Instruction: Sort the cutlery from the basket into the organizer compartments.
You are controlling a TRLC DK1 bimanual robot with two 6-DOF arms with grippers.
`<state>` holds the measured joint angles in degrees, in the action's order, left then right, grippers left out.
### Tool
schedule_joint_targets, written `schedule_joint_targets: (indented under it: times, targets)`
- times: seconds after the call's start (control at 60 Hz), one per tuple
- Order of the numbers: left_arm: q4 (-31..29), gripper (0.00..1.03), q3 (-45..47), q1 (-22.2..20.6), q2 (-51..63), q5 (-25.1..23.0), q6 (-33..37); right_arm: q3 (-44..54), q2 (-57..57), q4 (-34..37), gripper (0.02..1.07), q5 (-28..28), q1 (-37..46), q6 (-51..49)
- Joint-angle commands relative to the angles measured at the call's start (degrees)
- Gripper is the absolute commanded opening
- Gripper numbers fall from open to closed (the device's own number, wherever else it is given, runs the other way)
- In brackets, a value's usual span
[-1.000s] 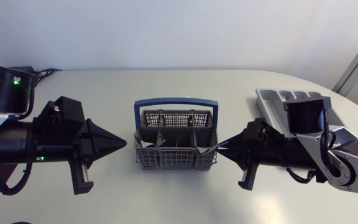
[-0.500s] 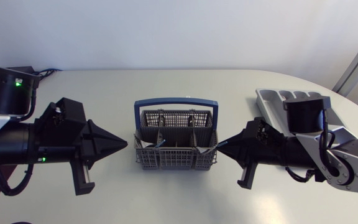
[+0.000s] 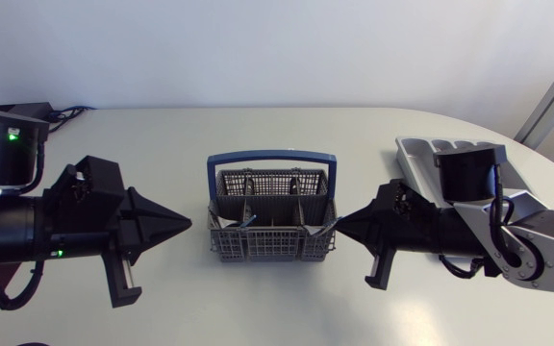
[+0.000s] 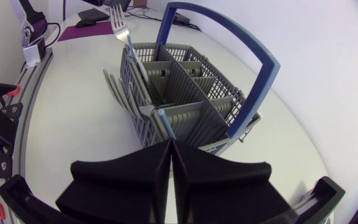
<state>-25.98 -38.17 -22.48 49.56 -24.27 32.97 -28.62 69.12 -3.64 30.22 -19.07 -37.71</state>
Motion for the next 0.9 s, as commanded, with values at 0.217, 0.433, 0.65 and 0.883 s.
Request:
schedule_joint_targets:
  times: [0.217,0.433,0.65,0.883]
  targets:
    - [0.2,0.08,1.3,-0.6,-0.6,0.5,-0.4,-1.1,-1.1,1.5,0.29,-0.5,-1.1,1.0]
    - [0.1,0.08,1.4,-0.5,-1.1,0.8,-0.4,-1.6,-1.2,1.5,0.29,-1.4,-1.8,1.5]
    - [0.2,0.08,1.6,-0.6,-1.1,0.7,-0.4,-2.6,0.2,1.3,0.28,-2.0,-2.7,1.9]
    - [0.5,0.08,2.1,-0.5,-1.0,0.8,-0.3,-2.3,1.5,0.8,0.13,-2.0,-2.7,1.7]
